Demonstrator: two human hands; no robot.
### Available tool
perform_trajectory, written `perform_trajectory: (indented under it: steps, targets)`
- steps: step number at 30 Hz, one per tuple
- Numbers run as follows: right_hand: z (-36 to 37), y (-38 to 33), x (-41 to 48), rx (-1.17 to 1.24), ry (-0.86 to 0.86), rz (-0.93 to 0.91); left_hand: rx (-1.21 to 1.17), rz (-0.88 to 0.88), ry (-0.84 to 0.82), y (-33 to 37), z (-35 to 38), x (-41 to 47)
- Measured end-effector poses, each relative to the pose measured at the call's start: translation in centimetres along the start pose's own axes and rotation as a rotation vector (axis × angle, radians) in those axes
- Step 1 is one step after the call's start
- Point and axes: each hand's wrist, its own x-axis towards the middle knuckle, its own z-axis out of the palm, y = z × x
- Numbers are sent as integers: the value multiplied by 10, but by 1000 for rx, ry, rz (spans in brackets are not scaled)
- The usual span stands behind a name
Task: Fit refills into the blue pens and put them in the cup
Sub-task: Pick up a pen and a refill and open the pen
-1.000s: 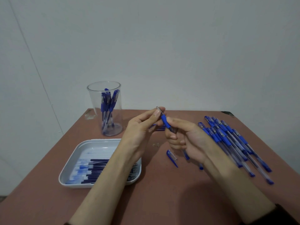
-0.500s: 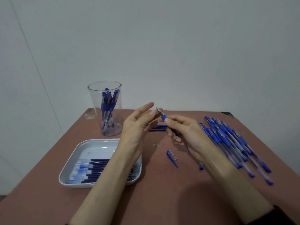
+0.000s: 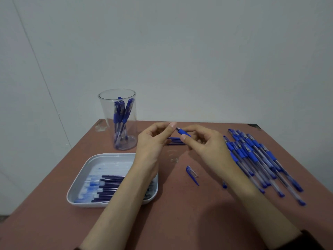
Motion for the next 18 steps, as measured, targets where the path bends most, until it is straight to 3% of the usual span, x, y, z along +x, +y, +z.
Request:
perform_trajectory:
  steps: [11, 16, 18]
  targets:
    - [0, 9, 1, -325, 197, -213, -37, 23, 135, 1, -1, 2]
    - [-3, 13, 3, -389, 218, -138, -80, 37, 169, 4, -6, 5]
    - [-7, 15, 6, -373, 249, -48, 18, 70, 161, 3, -7, 5]
